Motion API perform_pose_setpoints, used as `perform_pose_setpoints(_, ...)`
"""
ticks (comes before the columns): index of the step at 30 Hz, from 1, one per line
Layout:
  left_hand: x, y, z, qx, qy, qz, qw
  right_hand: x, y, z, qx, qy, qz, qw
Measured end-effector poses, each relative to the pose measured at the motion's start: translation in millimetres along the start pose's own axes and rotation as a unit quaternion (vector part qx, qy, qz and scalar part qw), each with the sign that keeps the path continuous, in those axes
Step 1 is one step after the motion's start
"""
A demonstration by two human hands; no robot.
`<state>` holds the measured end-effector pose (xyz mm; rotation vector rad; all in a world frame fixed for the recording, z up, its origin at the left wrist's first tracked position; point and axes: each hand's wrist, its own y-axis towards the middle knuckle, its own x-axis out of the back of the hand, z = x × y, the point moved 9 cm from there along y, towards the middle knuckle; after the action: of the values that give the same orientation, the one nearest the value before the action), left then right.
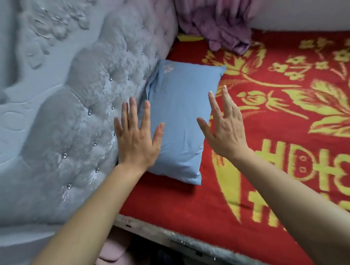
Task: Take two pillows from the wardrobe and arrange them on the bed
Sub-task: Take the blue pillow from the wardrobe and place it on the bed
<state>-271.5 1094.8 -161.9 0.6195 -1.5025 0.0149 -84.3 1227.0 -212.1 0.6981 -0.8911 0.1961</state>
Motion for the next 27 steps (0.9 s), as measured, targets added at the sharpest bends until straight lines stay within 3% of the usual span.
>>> perform_pose_setpoints(1,53,-17,-12,0.004,0.022,-0.042,0.999,46,1,21,0.047,-0.002,-0.016,0.999)
perform_pose_setpoints(7,95,-10,-20,-0.025,0.038,-0.055,0.997,95,24,16,0.055,-0.022,-0.061,0.996)
perform_pose_setpoints(15,230,-65,-49,-0.036,0.036,-0.176,0.983,213,-10,74,0.097,-0.017,-0.134,0.986)
perform_pose_setpoints(27,272,-305,-33,0.058,0.053,-0.14,0.987,241,-204,162,0.21,-0.053,-0.03,0.976)
